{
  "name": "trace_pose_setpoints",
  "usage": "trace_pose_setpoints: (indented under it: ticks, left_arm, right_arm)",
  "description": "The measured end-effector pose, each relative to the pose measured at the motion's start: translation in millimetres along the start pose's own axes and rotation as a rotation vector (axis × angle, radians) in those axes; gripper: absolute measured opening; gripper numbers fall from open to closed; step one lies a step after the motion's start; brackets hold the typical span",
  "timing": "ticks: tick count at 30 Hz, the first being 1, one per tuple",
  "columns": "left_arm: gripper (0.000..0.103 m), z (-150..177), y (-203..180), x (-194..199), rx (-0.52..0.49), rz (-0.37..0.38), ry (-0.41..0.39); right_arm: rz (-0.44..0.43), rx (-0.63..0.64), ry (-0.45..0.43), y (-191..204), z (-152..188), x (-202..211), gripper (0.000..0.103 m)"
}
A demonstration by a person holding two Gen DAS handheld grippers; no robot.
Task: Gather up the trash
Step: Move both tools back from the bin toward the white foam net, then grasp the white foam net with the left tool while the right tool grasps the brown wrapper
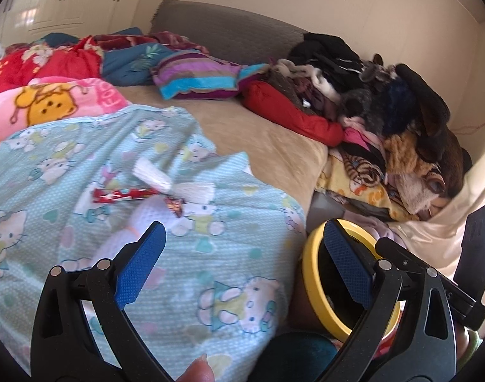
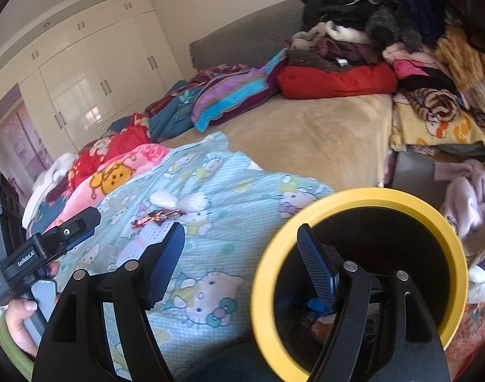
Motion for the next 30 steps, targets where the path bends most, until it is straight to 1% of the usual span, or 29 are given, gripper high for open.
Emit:
trace_pose_setpoints:
  ticks: [5,9,13,16,19,21,23,26,28,30]
  left_arm:
    - [0.092,-7.3,22.3,6.3,0.036,-0.023,-0.023]
    - [0.092,-10.3,40.2,6.7,0.054,-0.04,-0.019]
    - [0.092,-9.0,66.0,3.6,0.048,-0.116,-0.014]
    - [0.092,-5.3,85.7,-2.9,0.051,-0.173,0.013]
    - [0.092,0.1,103.8,-10.2,0.045,-0.205,0.046]
    - [0.089,3.8,112.4,-15.1,0.044,-0.212,0.068]
    - [0.082,7.1,120.4,-19.6,0.056,-0.211,0.085]
    - [0.076,11.5,130.5,-27.1,0.079,-0.211,0.107]
    - [0.073,13.8,135.4,-31.4,0.091,-0.209,0.118]
    - [0.073,16.9,137.2,-35.5,0.111,-0.194,0.135]
  right_arm:
    - [-0.031,0.058,0.013,27.4,-8.2,-13.1,0.071]
    - [-0.058,0.105,0.039,47.5,-13.7,-27.2,0.071]
    - [-0.079,0.141,0.062,64.3,-19.7,-44.3,0.071]
    - [-0.105,0.174,0.081,81.6,-26.3,-61.7,0.071]
    - [-0.129,0.207,0.097,96.6,-31.0,-77.5,0.071]
    - [-0.151,0.235,0.115,109.4,-33.4,-92.3,0.071]
    - [-0.16,0.26,0.131,118.5,-34.0,-105.8,0.071]
    - [-0.163,0.303,0.166,131.7,-32.3,-127.7,0.071]
    - [-0.162,0.332,0.194,140.0,-29.7,-144.1,0.071]
    - [-0.158,0.347,0.214,144.4,-25.7,-155.4,0.07]
Point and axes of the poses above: each gripper's, at about its wrist camera, not at the fingertips, and x roughly against the way its jaws point, y to its left, z to its underside, the point moved 6 cm from there along -x, roughly the way its jaws point, and after that the axes turned 14 degrees about x, right-handed, at the moved point
